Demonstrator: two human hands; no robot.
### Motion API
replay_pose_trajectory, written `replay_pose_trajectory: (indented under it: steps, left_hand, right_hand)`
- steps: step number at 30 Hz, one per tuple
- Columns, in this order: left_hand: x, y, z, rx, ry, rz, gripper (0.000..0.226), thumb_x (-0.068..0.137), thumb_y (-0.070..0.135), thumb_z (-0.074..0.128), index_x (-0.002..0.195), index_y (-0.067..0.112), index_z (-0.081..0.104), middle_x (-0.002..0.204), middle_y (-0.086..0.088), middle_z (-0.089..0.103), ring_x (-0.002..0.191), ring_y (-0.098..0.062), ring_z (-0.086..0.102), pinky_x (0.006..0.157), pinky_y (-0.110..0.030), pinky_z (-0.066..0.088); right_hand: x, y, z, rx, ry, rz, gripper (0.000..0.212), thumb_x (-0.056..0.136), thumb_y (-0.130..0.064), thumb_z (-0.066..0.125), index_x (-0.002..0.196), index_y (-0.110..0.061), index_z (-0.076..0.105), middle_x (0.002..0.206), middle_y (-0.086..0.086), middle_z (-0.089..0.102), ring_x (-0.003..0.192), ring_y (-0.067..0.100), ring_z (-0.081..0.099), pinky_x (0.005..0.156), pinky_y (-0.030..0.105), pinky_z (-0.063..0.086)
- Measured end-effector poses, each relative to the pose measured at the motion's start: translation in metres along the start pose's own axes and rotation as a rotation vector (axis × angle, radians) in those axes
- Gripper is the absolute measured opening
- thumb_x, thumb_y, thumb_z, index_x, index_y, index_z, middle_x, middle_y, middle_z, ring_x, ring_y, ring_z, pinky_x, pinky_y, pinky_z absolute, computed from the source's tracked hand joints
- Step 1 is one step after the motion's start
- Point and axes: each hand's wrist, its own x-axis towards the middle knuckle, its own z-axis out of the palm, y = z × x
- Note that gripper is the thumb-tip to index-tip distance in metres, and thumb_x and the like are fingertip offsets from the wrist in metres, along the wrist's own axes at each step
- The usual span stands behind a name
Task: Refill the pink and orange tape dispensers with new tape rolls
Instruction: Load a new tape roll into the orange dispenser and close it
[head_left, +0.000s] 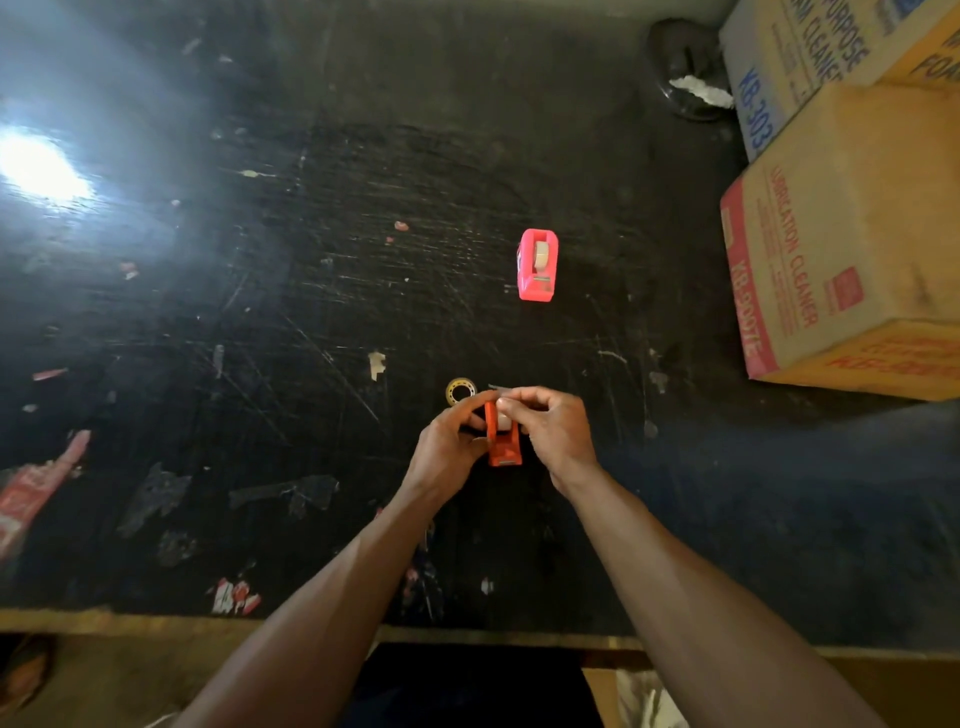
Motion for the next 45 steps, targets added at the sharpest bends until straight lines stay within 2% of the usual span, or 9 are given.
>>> replay_pose_trajectory:
  steps: [8, 10, 14, 23, 26, 30, 33, 39, 45]
  left_hand:
    - [0.003, -0.002, -0.004, -0.066, -0.052, -0.042, 0.062, 0.093, 0.013, 0.071, 0.146, 0.037, 0.050, 0.106, 0.006, 0.071, 0.107, -0.009, 0.069, 0.100, -0.041, 0.056]
    - [0.003, -0.001, -0.005, -0.108, -0.067, -0.051, 0.061, 0.093, 0.015, 0.071, 0.146, 0.036, 0.051, 0.108, 0.006, 0.072, 0.106, -0.010, 0.070, 0.095, -0.036, 0.057]
    - [0.004, 0.000, -0.008, -0.112, -0.069, -0.059, 0.053, 0.098, 0.016, 0.066, 0.142, 0.042, 0.054, 0.111, 0.002, 0.072, 0.098, -0.011, 0.073, 0.075, -0.023, 0.055]
    - [0.007, 0.000, -0.006, -0.088, -0.062, -0.046, 0.049, 0.099, 0.013, 0.062, 0.134, 0.046, 0.056, 0.107, 0.003, 0.070, 0.093, -0.016, 0.074, 0.072, -0.027, 0.056]
    - [0.008, 0.003, -0.006, -0.077, -0.057, -0.042, 0.048, 0.099, 0.014, 0.063, 0.134, 0.046, 0.057, 0.106, 0.005, 0.070, 0.090, -0.015, 0.074, 0.068, -0.021, 0.053]
    - [0.007, 0.006, -0.008, -0.064, -0.052, -0.031, 0.047, 0.098, 0.015, 0.064, 0.124, 0.052, 0.056, 0.107, 0.006, 0.069, 0.088, -0.012, 0.074, 0.063, -0.017, 0.052]
    - [0.009, 0.005, -0.007, -0.046, -0.053, -0.037, 0.046, 0.098, 0.016, 0.065, 0.130, 0.048, 0.057, 0.111, 0.006, 0.068, 0.087, -0.011, 0.074, 0.064, -0.017, 0.052]
    - [0.010, 0.005, -0.006, -0.068, -0.047, -0.070, 0.046, 0.098, 0.015, 0.066, 0.136, 0.040, 0.060, 0.111, 0.007, 0.068, 0.087, -0.012, 0.075, 0.068, -0.018, 0.052]
    - [0.010, 0.006, -0.006, -0.070, -0.046, -0.070, 0.047, 0.097, 0.014, 0.066, 0.135, 0.041, 0.060, 0.113, 0.006, 0.067, 0.086, -0.011, 0.075, 0.059, -0.014, 0.053]
  right_hand:
    - [-0.008, 0.003, -0.008, -0.068, -0.011, -0.080, 0.010, 0.094, -0.019, 0.074, 0.101, -0.016, 0.080, 0.101, -0.007, 0.078, 0.096, 0.001, 0.072, 0.082, 0.016, 0.054]
    - [-0.009, 0.003, -0.009, -0.082, -0.002, -0.096, 0.010, 0.094, -0.021, 0.074, 0.100, -0.016, 0.080, 0.098, -0.007, 0.078, 0.093, 0.000, 0.072, 0.078, 0.014, 0.054]
    - [-0.010, 0.004, -0.010, -0.084, -0.003, -0.122, 0.009, 0.094, -0.019, 0.074, 0.099, -0.014, 0.080, 0.092, -0.008, 0.078, 0.084, -0.007, 0.071, 0.070, 0.005, 0.052]
    - [-0.016, 0.009, -0.019, -0.158, -0.016, -0.262, 0.005, 0.087, -0.012, 0.080, 0.092, -0.013, 0.079, 0.092, -0.005, 0.077, 0.087, 0.004, 0.073, 0.080, 0.015, 0.057]
    - [-0.021, 0.014, -0.023, -0.264, -0.045, -0.319, 0.012, 0.086, -0.012, 0.081, 0.092, -0.022, 0.077, 0.096, -0.009, 0.075, 0.090, 0.001, 0.071, 0.079, 0.012, 0.055]
    - [-0.025, 0.024, -0.027, -0.362, -0.067, -0.400, 0.013, 0.086, -0.008, 0.080, 0.095, -0.018, 0.079, 0.102, -0.007, 0.073, 0.097, 0.003, 0.071, 0.086, 0.012, 0.054]
    - [-0.029, 0.027, -0.028, -0.441, -0.065, -0.442, 0.013, 0.086, -0.008, 0.080, 0.095, -0.016, 0.080, 0.103, -0.007, 0.074, 0.098, 0.002, 0.069, 0.087, 0.009, 0.051]
    - [-0.042, 0.042, -0.030, -0.481, -0.094, -0.465, 0.012, 0.088, -0.009, 0.078, 0.096, -0.018, 0.080, 0.103, -0.008, 0.074, 0.097, 0.001, 0.069, 0.090, 0.017, 0.055]
    - [-0.053, 0.053, -0.025, -0.614, -0.039, -0.530, 0.020, 0.089, -0.010, 0.079, 0.108, -0.017, 0.081, 0.119, -0.006, 0.074, 0.108, -0.001, 0.065, 0.100, -0.001, 0.036]
